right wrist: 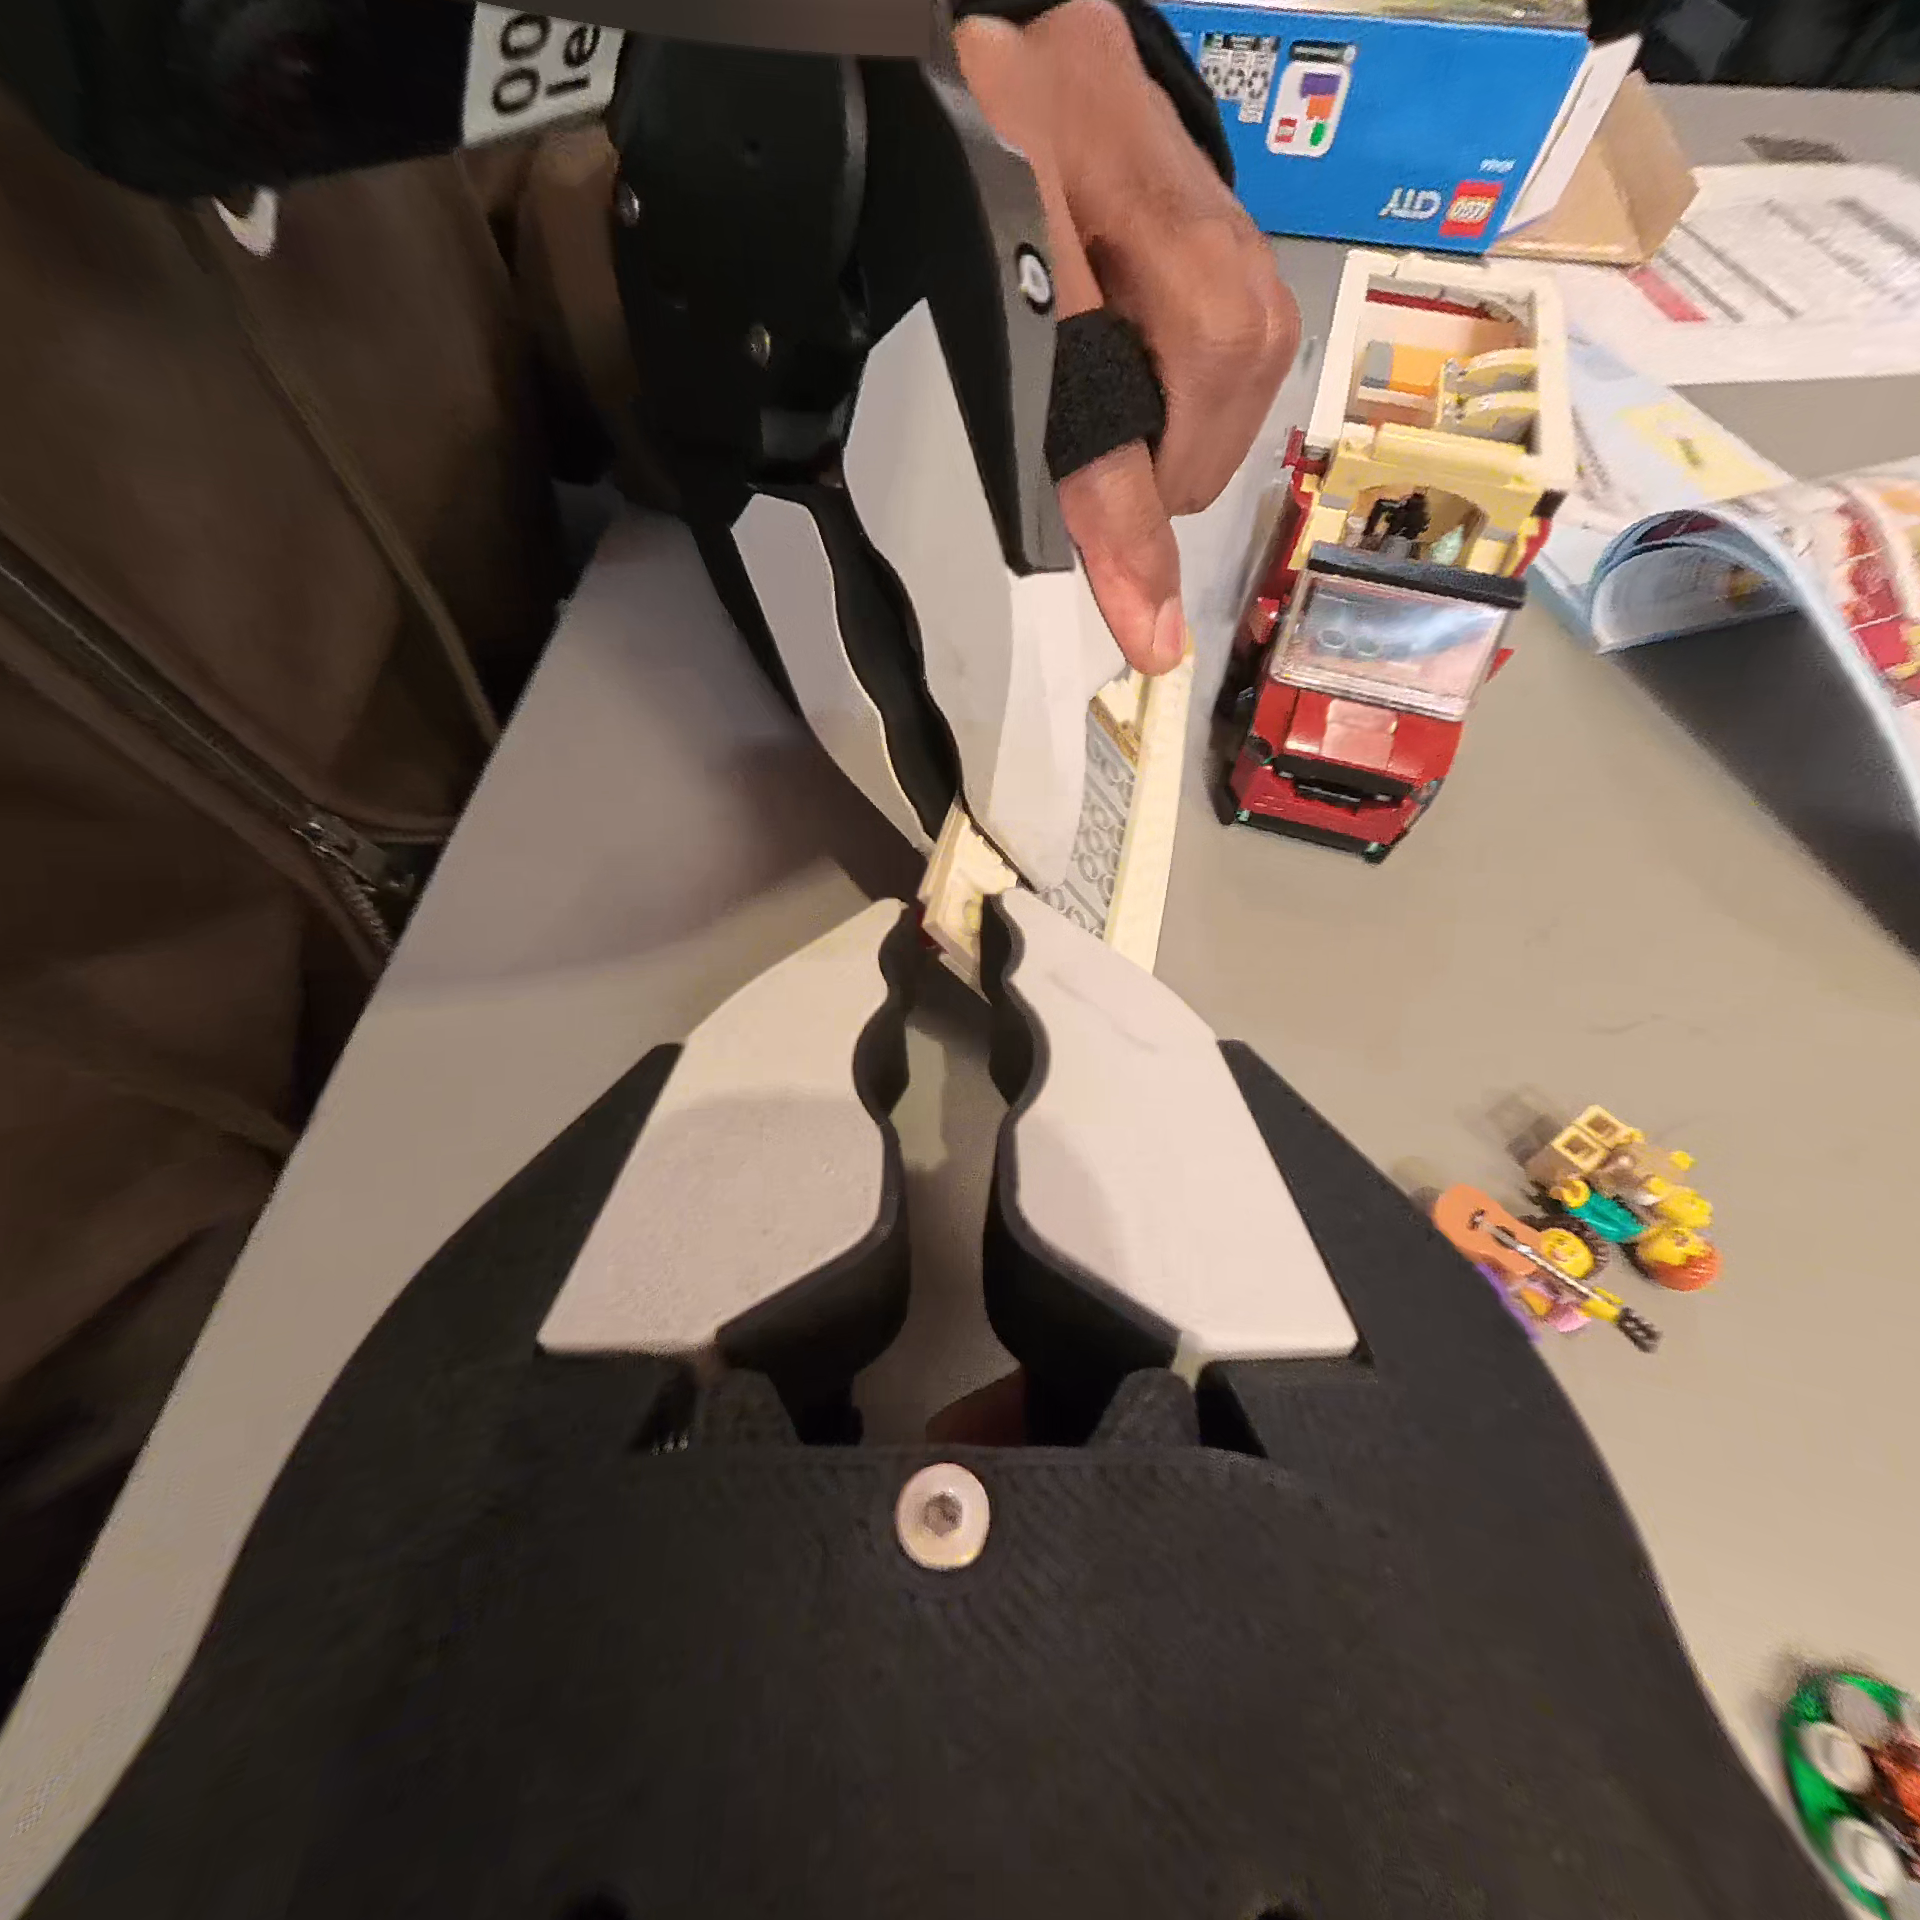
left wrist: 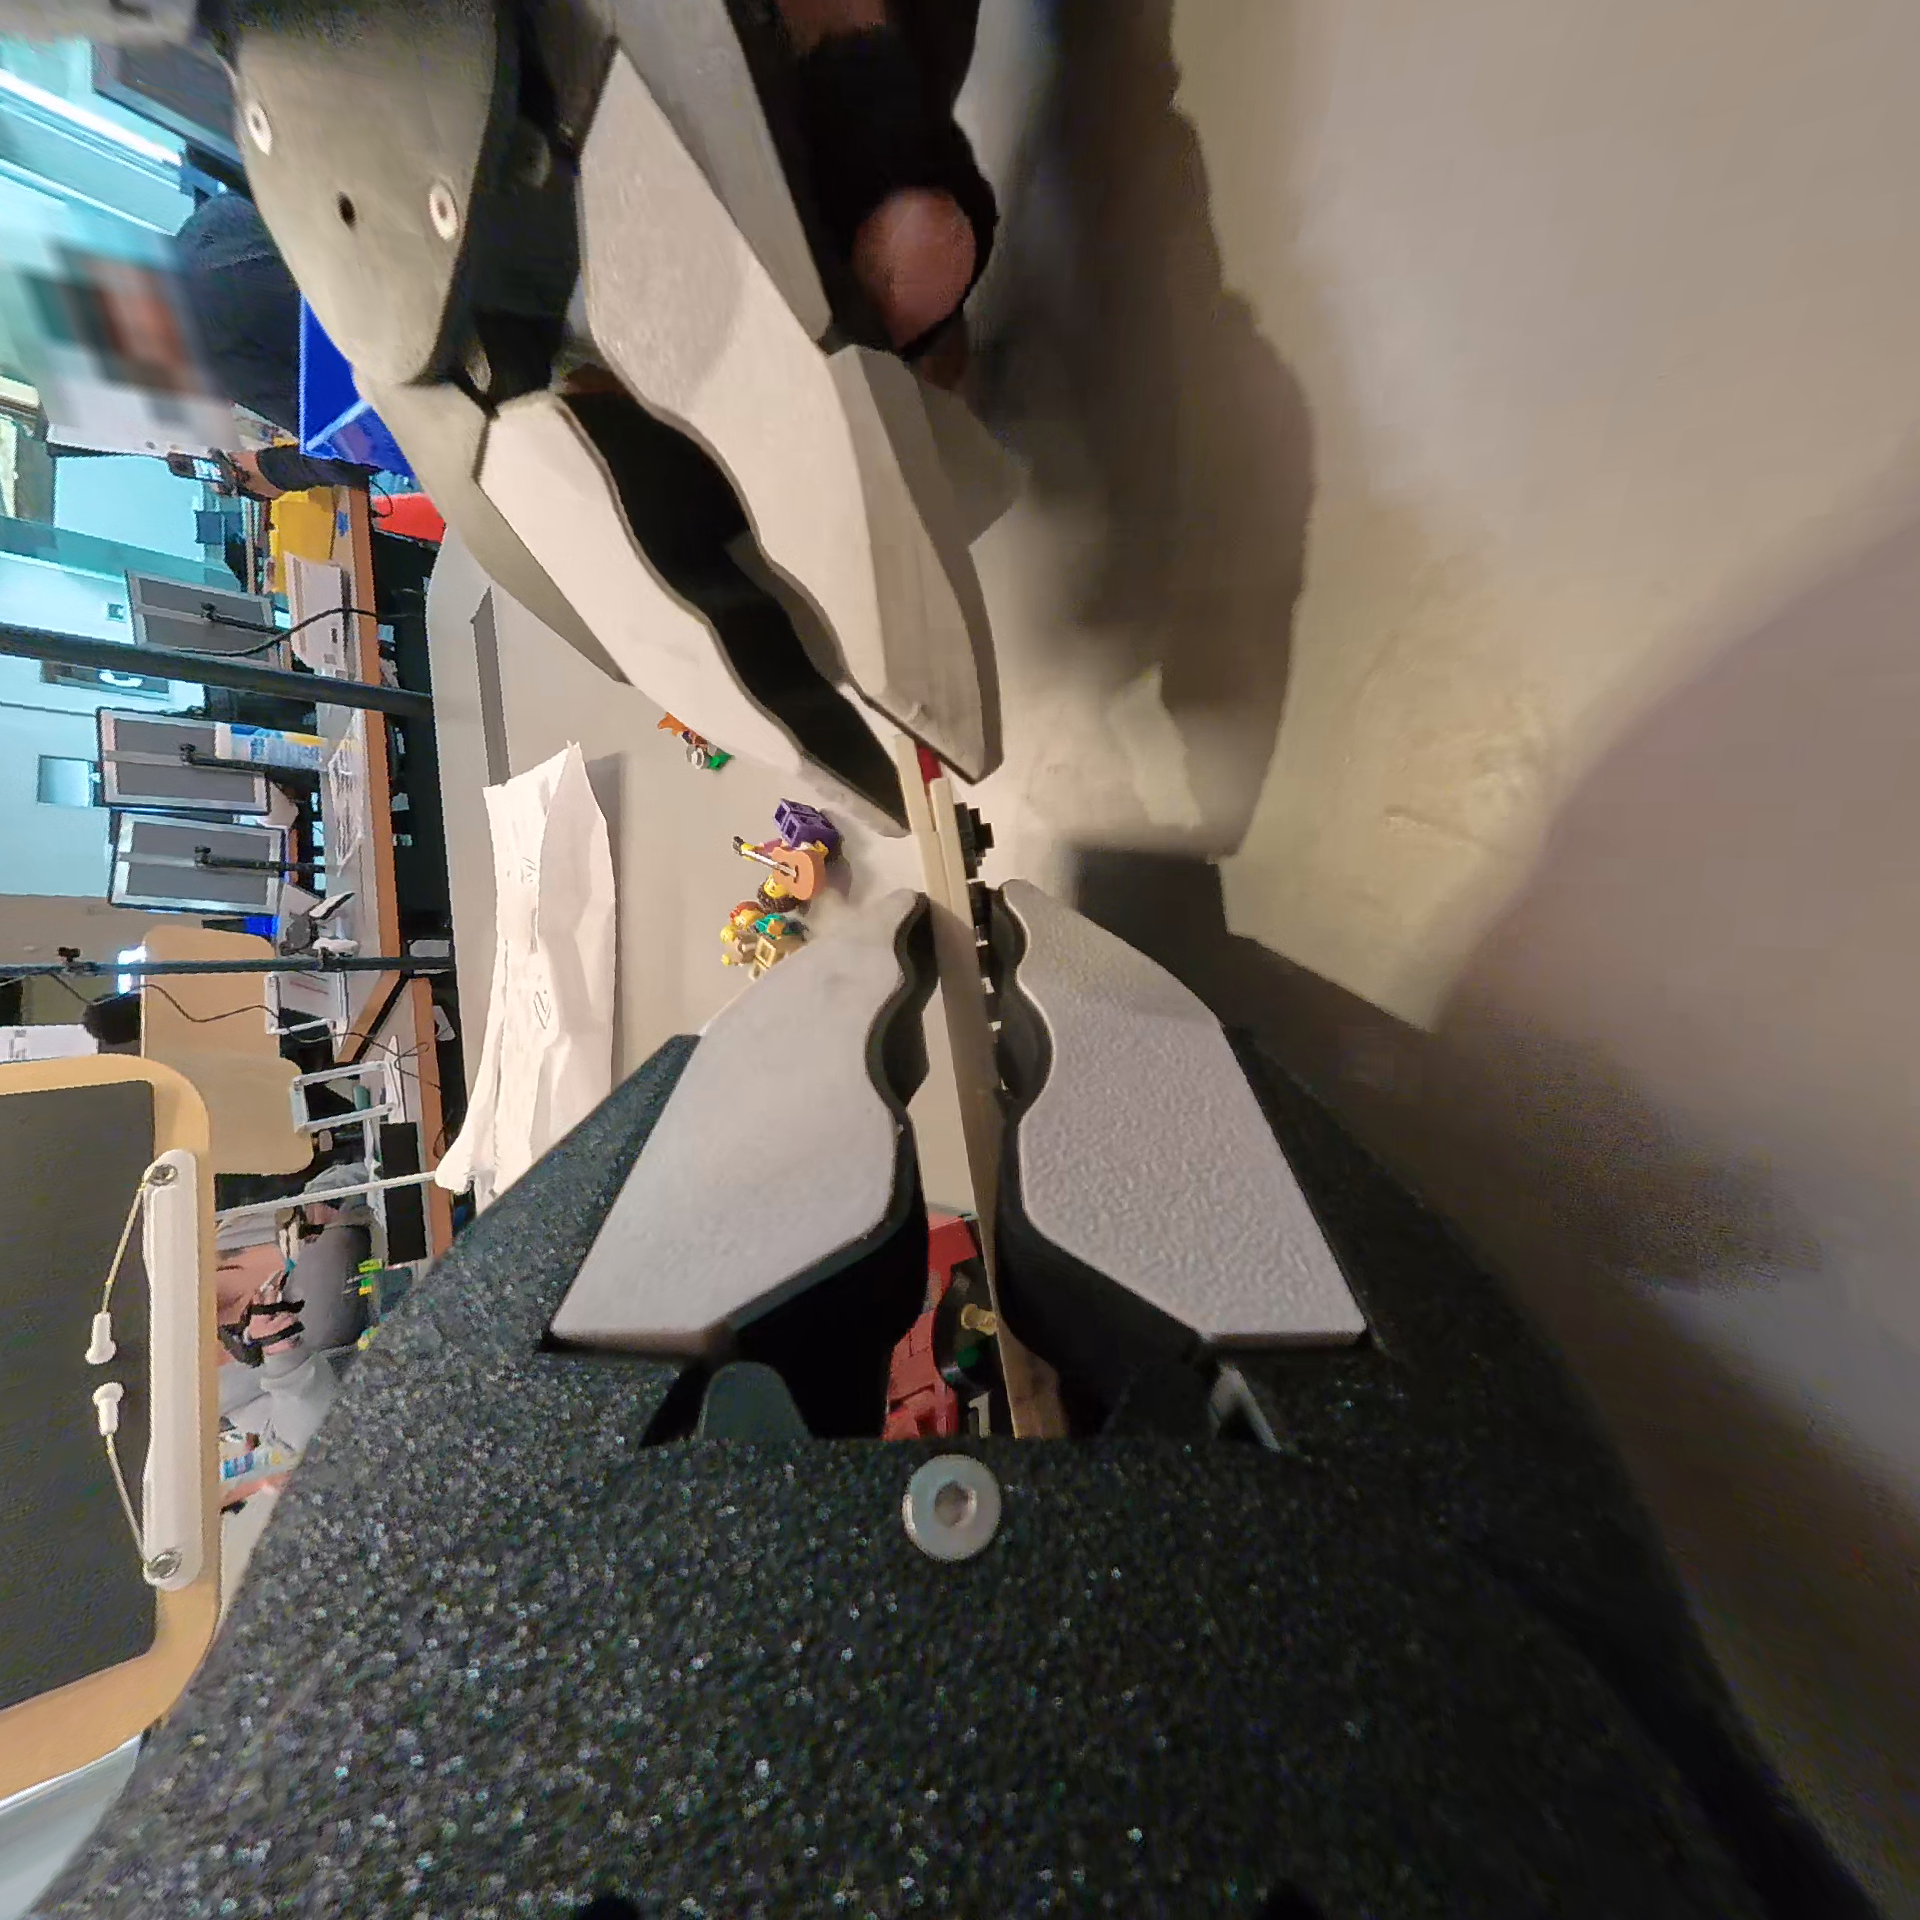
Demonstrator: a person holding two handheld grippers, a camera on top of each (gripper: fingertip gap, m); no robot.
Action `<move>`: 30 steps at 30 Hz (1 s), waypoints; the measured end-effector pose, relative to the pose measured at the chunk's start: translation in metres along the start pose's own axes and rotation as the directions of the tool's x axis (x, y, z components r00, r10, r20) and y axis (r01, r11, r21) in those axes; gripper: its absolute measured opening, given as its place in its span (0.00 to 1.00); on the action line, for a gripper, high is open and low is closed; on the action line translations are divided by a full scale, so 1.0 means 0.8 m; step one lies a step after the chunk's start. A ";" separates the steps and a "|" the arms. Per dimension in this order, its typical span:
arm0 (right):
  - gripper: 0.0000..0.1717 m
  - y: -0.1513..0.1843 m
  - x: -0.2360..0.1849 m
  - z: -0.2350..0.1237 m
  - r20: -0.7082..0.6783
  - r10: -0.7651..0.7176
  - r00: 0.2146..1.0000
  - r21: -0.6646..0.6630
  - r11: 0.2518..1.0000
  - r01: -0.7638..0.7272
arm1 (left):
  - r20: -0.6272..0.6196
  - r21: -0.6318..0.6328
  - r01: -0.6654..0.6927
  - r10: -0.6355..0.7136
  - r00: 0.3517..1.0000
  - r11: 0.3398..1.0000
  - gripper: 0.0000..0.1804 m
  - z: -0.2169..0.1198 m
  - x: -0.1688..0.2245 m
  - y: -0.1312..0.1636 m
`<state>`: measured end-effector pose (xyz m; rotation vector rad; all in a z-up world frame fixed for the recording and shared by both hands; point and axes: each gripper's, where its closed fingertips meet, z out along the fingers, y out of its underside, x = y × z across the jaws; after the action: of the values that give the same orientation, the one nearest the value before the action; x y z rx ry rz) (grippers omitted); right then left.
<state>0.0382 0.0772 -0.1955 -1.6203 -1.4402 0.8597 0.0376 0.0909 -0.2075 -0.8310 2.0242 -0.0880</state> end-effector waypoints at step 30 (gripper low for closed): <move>0.04 0.011 0.009 0.003 -0.220 -0.460 0.860 -0.265 0.877 0.401 | 0.013 -0.062 -0.044 0.045 0.999 0.997 0.05 0.006 0.004 0.004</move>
<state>0.0410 0.0840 -0.2039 -1.4084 -1.6415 0.2138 0.0388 0.0931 -0.2137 -0.8222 2.0399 0.0054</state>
